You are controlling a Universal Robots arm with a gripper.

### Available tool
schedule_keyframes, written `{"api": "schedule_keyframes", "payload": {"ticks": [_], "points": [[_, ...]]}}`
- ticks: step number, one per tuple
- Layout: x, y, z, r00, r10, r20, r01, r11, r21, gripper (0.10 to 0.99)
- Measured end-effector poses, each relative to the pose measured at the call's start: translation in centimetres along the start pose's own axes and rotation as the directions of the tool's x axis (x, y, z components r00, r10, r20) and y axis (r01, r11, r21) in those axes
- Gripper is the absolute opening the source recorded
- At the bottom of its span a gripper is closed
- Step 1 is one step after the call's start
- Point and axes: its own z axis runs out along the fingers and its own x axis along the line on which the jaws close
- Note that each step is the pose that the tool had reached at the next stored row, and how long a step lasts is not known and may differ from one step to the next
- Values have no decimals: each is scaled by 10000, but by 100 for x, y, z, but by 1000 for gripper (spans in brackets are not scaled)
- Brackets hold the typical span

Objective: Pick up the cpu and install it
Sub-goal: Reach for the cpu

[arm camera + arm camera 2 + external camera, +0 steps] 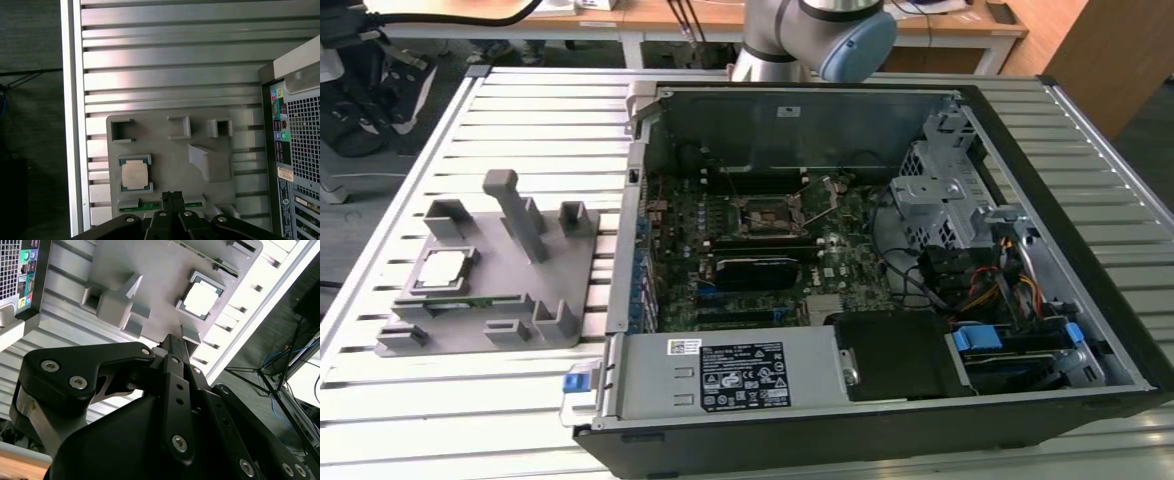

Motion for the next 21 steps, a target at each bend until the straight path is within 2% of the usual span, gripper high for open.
{"api": "schedule_keyframes", "payload": {"ticks": [21], "points": [[330,-26,25,10000,0,0,0,10000,0,106]]}}
